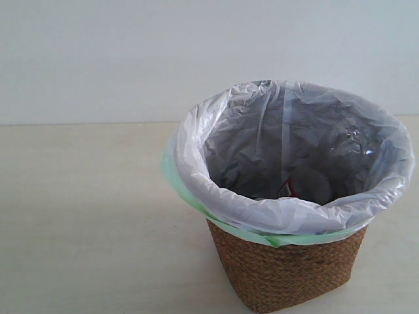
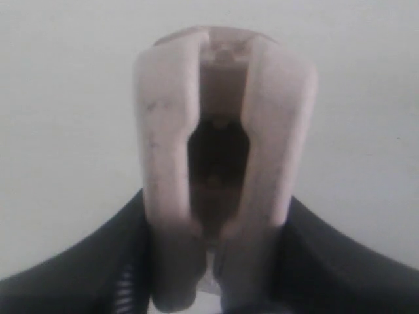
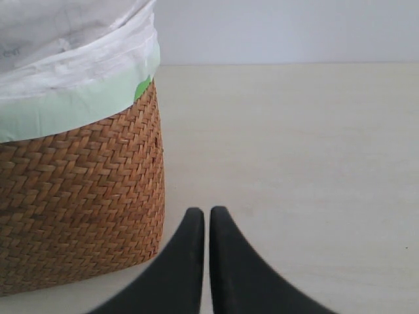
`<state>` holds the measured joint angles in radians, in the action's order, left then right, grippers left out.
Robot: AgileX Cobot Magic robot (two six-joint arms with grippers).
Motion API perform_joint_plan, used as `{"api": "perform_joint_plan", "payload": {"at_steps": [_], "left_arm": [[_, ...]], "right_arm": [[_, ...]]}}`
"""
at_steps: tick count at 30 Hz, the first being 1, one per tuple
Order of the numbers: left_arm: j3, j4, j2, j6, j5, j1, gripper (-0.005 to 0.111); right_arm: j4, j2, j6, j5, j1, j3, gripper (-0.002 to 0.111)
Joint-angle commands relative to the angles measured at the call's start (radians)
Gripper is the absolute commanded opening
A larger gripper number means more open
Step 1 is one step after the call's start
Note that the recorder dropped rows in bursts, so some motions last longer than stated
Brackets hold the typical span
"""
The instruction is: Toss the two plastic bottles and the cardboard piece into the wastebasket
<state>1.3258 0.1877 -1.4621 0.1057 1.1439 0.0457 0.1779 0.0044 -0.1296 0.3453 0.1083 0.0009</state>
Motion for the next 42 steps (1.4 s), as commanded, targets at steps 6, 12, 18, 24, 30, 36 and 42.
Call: {"api": "perform_joint_plan", "payload": {"at_steps": [6,12,18,24,30,36,42], "left_arm": [[0.059,-1.224,-0.036,-0.934,-0.128,0.178,0.006],[0.229,-1.501,-0.039,-0.903,-0.176,0.261,0.073],[0.249,-1.247,-0.043,-0.651,-0.218,0.261,0.109],[0.249,-1.274,-0.064,-0.605,-0.206,0.265,0.109],[0.249,-1.177,-0.052,-0.605,-0.195,0.253,0.109],[0.249,-0.925,-0.039,-0.527,-0.134,0.218,0.109],[0.249,-0.381,-0.046,-0.281,0.049,0.218,0.109]], "right_arm": [[-0.007,-0.004,-0.004,-0.004,-0.006,-0.001,0.0],[-0.007,-0.004,-0.004,-0.004,-0.006,-0.001,0.0],[-0.007,-0.004,-0.004,-0.004,-0.006,-0.001,0.0],[-0.007,-0.004,-0.004,-0.004,-0.006,-0.001,0.0],[-0.007,-0.004,-0.004,-0.004,-0.006,-0.001,0.0],[-0.007,-0.004,-0.004,-0.002,-0.006,-0.001,0.0],[-0.007,-0.004,-0.004,-0.002,-0.006,-0.001,0.0]]}}
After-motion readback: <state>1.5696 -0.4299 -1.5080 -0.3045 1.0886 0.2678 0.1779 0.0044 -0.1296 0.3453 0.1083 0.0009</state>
